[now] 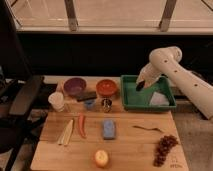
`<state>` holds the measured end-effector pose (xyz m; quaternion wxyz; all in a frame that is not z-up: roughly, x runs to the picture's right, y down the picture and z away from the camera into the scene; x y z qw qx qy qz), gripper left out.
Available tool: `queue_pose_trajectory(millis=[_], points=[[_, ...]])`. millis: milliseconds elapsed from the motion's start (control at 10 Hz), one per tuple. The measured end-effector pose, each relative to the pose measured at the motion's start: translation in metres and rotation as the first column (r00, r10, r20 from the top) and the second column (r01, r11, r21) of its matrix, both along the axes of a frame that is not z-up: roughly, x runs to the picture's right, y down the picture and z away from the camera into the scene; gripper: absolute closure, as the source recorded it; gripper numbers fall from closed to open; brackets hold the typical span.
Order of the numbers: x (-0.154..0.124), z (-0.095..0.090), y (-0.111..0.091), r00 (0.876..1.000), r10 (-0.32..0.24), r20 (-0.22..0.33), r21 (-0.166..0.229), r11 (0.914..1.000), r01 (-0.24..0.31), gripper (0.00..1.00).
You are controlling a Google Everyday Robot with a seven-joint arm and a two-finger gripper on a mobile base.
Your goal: Place brush in red bowl
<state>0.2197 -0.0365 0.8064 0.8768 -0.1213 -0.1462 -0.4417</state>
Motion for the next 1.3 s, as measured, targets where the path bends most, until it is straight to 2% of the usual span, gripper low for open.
queue_pose_trajectory(millis=[300, 400, 600, 800, 900, 1100, 1300], points=[[-0.020, -0.026, -0.030, 0.998, -0.054, 0.022, 0.103, 0.9934, 0.052, 1.00], [-0.043, -0.033, -0.043, 0.994, -0.091, 0.053, 0.154, 0.9847, 0.082, 1.00], [-0.069, -0.039, -0.057, 0.987, -0.128, 0.092, 0.205, 0.9729, 0.107, 1.00], [-0.116, -0.040, -0.069, 0.968, -0.186, 0.168, 0.258, 0.9562, 0.139, 1.00], [-0.134, -0.040, -0.072, 0.959, -0.203, 0.197, 0.270, 0.9516, 0.146, 1.00], [-0.177, -0.036, -0.072, 0.931, -0.239, 0.277, 0.286, 0.9451, 0.158, 1.00], [-0.209, -0.034, -0.065, 0.898, -0.264, 0.353, 0.283, 0.9444, 0.167, 1.00]])
